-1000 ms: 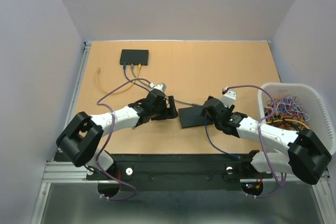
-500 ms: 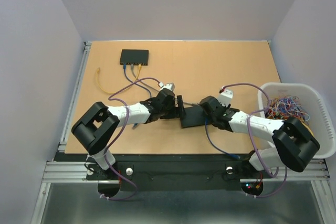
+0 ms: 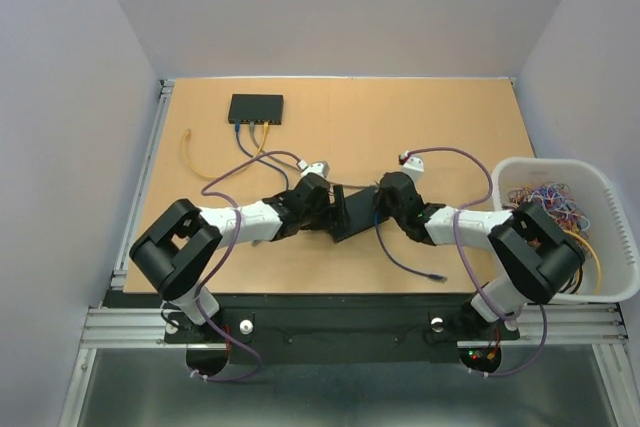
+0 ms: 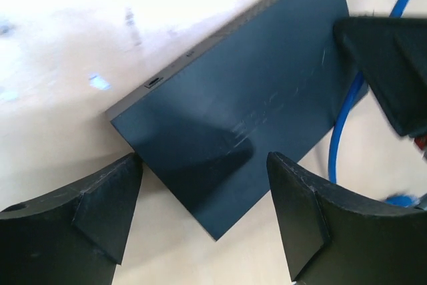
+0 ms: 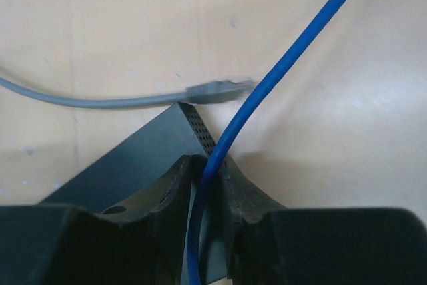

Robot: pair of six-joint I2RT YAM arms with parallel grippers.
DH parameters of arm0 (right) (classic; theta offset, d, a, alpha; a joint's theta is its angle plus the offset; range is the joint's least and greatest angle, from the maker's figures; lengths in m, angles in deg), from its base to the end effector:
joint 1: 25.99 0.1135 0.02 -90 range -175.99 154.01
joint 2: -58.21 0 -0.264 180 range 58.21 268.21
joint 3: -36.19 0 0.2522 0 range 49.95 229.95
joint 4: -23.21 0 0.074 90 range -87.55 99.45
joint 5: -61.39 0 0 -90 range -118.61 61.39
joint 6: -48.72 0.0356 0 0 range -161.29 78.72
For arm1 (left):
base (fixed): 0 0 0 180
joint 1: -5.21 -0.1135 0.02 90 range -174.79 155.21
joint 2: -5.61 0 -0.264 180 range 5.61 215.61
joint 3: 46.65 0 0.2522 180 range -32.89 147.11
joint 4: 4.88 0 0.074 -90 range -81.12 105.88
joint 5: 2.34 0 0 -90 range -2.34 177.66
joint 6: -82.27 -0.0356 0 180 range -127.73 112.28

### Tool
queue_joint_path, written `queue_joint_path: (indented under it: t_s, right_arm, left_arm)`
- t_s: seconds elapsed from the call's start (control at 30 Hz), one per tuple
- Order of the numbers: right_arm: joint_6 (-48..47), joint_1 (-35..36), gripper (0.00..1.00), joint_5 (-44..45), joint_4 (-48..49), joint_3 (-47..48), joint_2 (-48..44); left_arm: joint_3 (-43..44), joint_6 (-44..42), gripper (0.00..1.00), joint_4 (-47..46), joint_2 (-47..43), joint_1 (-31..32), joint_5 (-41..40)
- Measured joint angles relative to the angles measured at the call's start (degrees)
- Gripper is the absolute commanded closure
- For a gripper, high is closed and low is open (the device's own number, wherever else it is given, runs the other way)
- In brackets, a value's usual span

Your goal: Insert the plug into the switch port

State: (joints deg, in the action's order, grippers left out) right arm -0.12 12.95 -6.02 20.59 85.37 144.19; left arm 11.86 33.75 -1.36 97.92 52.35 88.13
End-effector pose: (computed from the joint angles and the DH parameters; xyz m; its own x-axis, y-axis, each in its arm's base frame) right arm 0.2310 0.1691 0.1579 -0.6019 0.2949 -0.7421 0.0620 0.9438 0.3248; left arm 0.2225 -0.2402 0.1705 -0.7974 -0.1144 -0.5925 0.2793 0.8004 -0.5305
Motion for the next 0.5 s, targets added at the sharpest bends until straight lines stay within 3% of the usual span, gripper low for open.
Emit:
queue_joint_path:
  t_s: [0.1,0.2,0.5]
  right_arm:
    - [-0.96,-0.57,0.75,-3.54,9.64,1.60,5.90]
    - [-1.99,-0.26,0.76,-5.90,13.35,5.27,10.64]
    - [-4.24,3.61,0.77,-8.70,15.08,13.73,18.36]
  left_arm:
    - [-2.43,0.02,0.15,1.09,-2.60,-0.13,-1.25]
    - [-4.61,0.35,0.15,2.36,-5.22,-0.11,-1.57]
    - [-9.92,0.96,0.14,5.95,-12.28,-2.78,1.44]
